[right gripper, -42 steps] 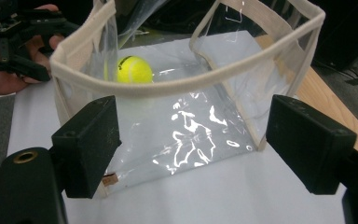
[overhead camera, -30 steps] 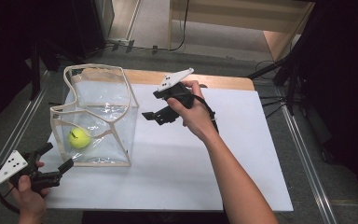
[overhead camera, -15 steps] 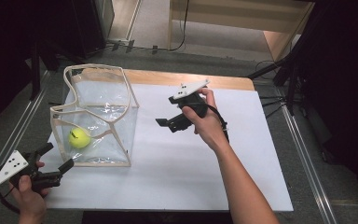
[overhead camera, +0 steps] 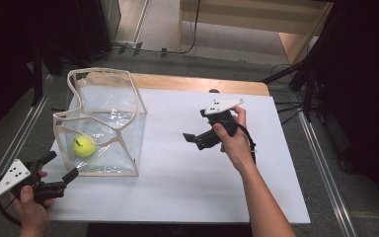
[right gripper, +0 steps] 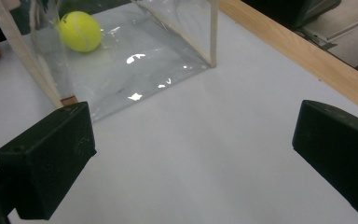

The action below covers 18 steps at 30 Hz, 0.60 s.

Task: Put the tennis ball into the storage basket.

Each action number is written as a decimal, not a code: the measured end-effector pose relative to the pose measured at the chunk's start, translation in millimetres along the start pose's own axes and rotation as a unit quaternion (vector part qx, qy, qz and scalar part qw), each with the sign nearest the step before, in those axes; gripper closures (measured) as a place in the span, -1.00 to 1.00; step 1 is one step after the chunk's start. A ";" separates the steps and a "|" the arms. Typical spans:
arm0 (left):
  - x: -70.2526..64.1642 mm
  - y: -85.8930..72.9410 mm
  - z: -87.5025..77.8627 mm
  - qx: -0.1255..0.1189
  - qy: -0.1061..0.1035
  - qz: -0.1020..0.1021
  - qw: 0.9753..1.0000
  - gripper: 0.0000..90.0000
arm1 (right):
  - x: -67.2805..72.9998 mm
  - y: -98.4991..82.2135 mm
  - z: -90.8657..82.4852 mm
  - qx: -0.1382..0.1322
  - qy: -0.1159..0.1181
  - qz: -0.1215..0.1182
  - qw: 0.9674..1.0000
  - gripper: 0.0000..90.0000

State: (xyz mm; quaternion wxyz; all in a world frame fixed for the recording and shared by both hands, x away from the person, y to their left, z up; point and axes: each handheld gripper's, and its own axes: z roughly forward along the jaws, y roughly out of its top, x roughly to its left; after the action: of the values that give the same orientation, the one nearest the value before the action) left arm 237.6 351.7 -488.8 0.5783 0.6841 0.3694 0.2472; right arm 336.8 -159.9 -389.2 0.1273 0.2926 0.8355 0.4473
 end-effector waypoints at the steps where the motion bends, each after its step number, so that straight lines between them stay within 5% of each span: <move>1: 0.2 0.0 -0.1 0.000 0.000 -0.001 1.000 -1.00 | -0.8 -3.8 -1.2 0.001 -0.003 0.005 1.000 -1.00; 18: 0.4 -0.5 -0.3 -0.005 -0.002 -0.005 1.000 -1.00 | -11.7 -63.1 -23.0 -0.026 -0.034 0.048 0.998 -1.00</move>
State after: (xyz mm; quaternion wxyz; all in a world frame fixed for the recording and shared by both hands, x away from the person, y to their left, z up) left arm 237.5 352.2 -489.2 0.5835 0.6802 0.3703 0.2445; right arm 311.6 -209.5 -428.6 0.1420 0.3440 0.8036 0.4645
